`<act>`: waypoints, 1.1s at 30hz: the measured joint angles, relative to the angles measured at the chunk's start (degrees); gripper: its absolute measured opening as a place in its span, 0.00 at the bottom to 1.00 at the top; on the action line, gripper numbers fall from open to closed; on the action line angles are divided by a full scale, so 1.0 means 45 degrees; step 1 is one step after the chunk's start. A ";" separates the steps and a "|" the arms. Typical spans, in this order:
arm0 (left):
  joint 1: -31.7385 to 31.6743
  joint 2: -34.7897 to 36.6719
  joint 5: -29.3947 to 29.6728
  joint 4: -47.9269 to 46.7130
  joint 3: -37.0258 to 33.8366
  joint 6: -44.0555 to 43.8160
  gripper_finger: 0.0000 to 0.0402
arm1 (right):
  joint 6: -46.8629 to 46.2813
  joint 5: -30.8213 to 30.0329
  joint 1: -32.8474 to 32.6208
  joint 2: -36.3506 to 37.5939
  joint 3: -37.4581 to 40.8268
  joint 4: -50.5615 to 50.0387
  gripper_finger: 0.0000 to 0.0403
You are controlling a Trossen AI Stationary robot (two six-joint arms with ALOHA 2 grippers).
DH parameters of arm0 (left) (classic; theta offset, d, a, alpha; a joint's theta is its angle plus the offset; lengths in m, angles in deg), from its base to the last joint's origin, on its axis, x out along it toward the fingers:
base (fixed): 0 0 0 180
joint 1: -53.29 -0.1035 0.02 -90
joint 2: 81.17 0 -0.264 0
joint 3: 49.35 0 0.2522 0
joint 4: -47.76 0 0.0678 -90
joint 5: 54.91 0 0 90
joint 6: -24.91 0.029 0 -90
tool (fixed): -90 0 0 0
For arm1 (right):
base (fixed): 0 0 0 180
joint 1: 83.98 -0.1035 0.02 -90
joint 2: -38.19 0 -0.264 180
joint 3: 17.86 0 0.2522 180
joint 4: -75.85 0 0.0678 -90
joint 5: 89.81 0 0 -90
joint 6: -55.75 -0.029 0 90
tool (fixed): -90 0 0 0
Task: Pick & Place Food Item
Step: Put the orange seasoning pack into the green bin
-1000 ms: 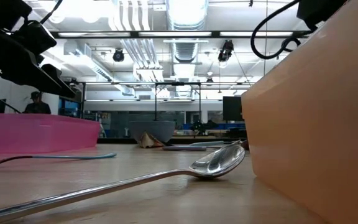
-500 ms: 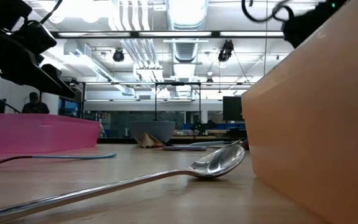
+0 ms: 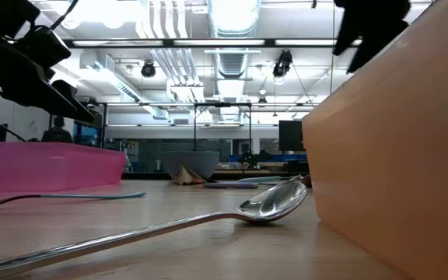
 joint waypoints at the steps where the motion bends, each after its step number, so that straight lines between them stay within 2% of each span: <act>1: 0.0005 0.0000 -0.0005 -0.0005 0.0000 0.0000 0.92 | 0.0299 -0.0081 0.0000 -0.0031 -0.0024 0.0307 0.81; 8: 0.0003 0.0000 -0.0003 -0.0005 0.0000 0.0000 0.92 | 0.2115 -0.0379 0.0000 -0.0032 0.0522 0.2952 0.81; 17: 0.0002 0.0000 -0.0005 -0.0005 -0.0004 0.0000 0.92 | 0.3356 -0.0481 0.0000 -0.0011 0.1096 0.4472 0.81; 21: 0.0000 0.0000 -0.0005 -0.0005 0.0000 -0.0005 0.92 | 0.5148 -0.1085 0.0000 0.0052 0.1642 0.6689 0.81; 27: 0.0003 0.0000 -0.0002 -0.0005 0.0000 0.0000 0.92 | 0.8053 -0.1053 0.0034 0.0272 0.2758 1.0605 0.81; 33: 0.0003 0.0005 -0.0002 -0.0005 -0.0002 -0.0003 0.92 | 0.9374 -0.0868 0.0195 0.0801 0.3426 1.1591 0.81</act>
